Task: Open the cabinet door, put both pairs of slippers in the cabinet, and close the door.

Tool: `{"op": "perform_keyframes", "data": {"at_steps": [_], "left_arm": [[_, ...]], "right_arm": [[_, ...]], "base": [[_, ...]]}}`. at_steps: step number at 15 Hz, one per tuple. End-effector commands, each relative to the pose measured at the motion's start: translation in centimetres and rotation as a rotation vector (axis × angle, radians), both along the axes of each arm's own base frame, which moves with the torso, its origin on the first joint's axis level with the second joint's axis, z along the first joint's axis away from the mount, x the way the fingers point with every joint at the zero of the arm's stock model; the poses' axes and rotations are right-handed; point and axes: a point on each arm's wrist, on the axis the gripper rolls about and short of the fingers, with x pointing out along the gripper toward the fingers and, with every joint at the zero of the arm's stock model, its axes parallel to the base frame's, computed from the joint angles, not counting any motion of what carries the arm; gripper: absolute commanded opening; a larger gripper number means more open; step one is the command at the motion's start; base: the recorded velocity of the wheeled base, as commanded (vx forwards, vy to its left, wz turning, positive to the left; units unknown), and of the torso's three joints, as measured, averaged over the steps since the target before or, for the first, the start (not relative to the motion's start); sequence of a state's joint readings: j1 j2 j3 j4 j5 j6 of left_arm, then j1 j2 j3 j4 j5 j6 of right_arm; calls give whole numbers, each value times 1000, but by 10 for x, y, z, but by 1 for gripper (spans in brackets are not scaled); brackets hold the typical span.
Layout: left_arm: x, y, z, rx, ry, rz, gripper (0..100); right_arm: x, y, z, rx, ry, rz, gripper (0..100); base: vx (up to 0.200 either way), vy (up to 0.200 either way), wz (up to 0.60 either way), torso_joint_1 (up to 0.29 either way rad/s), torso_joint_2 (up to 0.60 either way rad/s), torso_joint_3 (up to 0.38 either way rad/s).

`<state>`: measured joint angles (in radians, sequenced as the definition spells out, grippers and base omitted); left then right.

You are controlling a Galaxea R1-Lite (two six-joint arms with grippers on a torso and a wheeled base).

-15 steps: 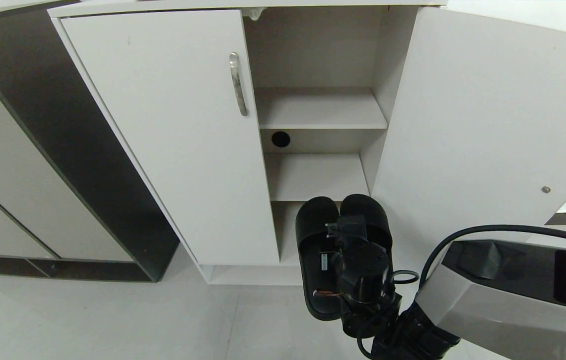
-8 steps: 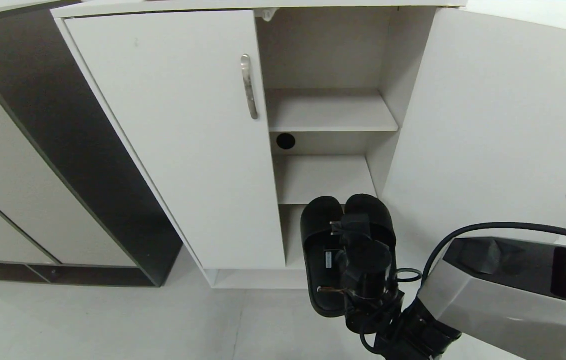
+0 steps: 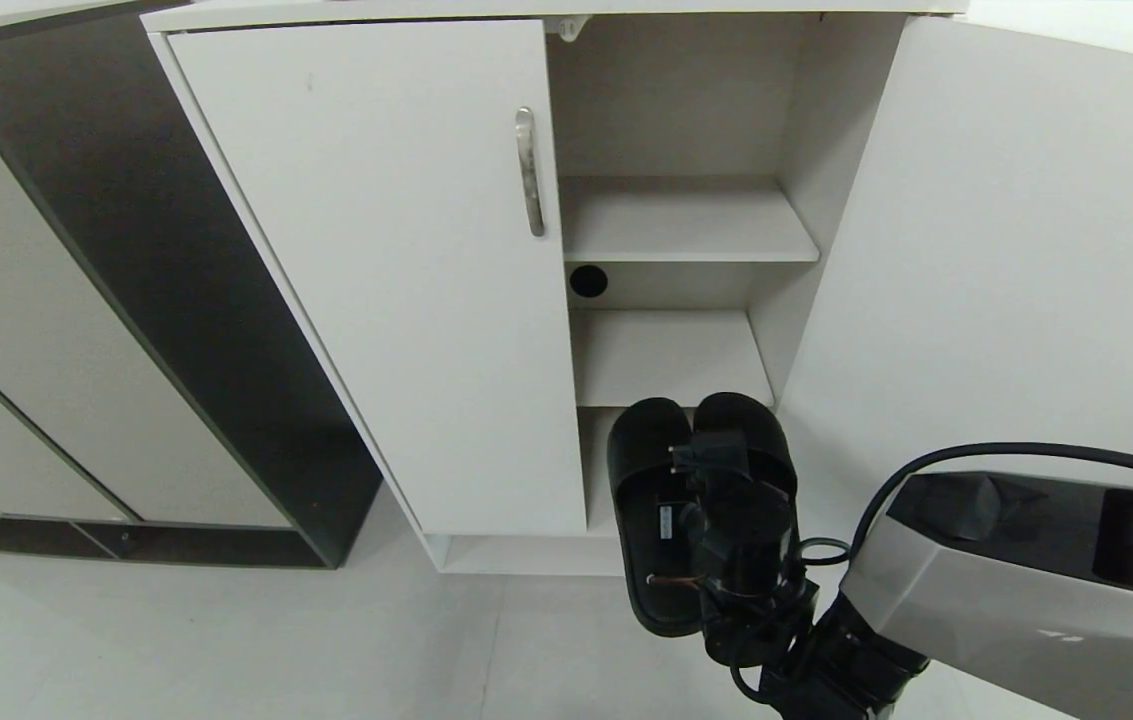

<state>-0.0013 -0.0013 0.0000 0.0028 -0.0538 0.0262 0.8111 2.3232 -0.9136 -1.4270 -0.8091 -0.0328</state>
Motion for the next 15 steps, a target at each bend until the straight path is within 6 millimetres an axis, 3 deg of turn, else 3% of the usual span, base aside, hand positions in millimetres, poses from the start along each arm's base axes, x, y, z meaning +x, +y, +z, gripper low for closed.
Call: {"op": "perform_keyframes", "data": {"at_steps": [1,6,15], "left_arm": [[0,0,0,0,2,0,0],[0,0,0,0,2,0,0],[0,0,0,1,1,0,0]], "right_arm": [[-2,-2,-1,-4,5,7,0],[-1,-2,-2,-4,6,6,0],[1,-4,-3,-2,6,0,0]], "base": [[0,0,0,0,0,0],[0,0,0,0,0,0],[200,0,0,1,2,2]]}}
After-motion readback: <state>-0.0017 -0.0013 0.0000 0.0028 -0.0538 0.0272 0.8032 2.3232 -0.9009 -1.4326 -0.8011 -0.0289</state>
